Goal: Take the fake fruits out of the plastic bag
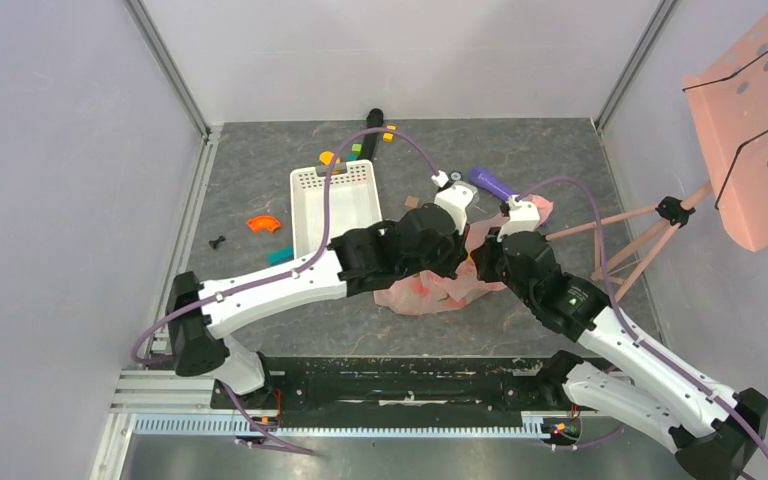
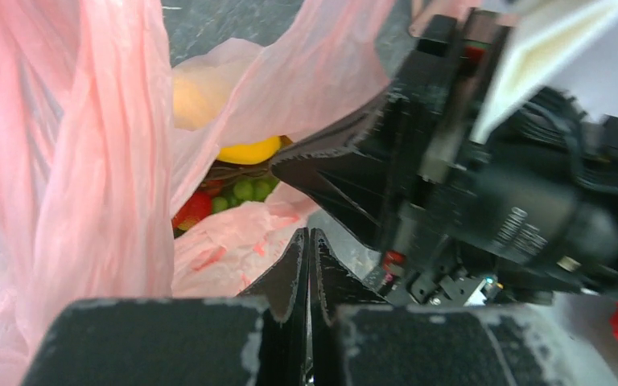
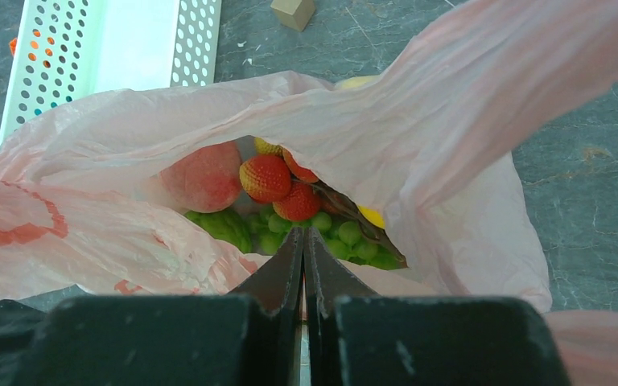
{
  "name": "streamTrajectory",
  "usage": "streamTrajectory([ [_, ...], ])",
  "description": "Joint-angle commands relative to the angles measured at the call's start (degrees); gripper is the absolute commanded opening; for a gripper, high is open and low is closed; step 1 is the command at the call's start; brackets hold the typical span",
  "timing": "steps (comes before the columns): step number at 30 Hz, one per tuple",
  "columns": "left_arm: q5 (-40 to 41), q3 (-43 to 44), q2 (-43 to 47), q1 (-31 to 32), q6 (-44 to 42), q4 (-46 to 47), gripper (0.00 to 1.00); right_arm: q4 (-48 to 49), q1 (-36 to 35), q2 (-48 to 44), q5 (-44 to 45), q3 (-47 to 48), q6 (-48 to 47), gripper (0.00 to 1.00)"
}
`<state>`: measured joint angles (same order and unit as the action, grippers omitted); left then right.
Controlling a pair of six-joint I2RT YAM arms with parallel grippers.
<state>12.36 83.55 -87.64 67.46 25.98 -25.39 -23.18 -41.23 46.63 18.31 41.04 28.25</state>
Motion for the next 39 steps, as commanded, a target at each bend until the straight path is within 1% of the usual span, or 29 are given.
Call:
streamTrajectory([
  [1, 8.28, 3.5, -2.13, -0.17, 3.45, 2.66, 0.02, 1.73, 0.24, -1.06, 1.05, -0.14, 1.82, 0.0],
  [5, 10.81, 4.64, -4.83, -0.81, 3.47, 3.44, 0.02, 1.99, 0.18, -1.42, 0.98, -0.77, 2.33, 0.0],
  [11, 10.41, 6.83, -9.91, -2.67, 3.48, 3.68, 0.02, 2.18, 0.23, -0.68, 0.82, -1.05, 2.63, 0.0],
  [14, 10.67, 6.08, -11.81, -2.72, 3.11, 2.93, 0.02, 2.35, 0.19, -0.19, 1.06, -0.91, 2.85, 0.0],
  [19, 10.95, -0.84, -12.11, -2.76, 4.71, 4.12, 0.02, 2.11, 0.19, -0.06, 2.28, -1.28, 3.38, 0.0],
  [23, 10.95, -7.61, -10.2, -2.65, 6.33, 5.39, 0.02, 0.69, 0.23, 0.11, 4.82, -2.13, 3.99, 0.0],
  [29, 10.23, -18.01, -4.35, -2.53, 9.33, 7.73, 0.02, -0.12, 0.19, 1.56, 9.29, -6.03, 5.23, 0.0],
  [32, 9.18, -23.5, -0.5, -2.56, 10.81, 9.7, 0.02, -0.03, 0.19, 2.39, 9.9, -7.9, 5.57, 0.0],
  [39, 8.38, -33.16, 7.74, -2.0, 12.8, 12.21, 0.02, -2.31, 0.42, 2.56, 12.96, -10.68, 7.83, 0.0],
])
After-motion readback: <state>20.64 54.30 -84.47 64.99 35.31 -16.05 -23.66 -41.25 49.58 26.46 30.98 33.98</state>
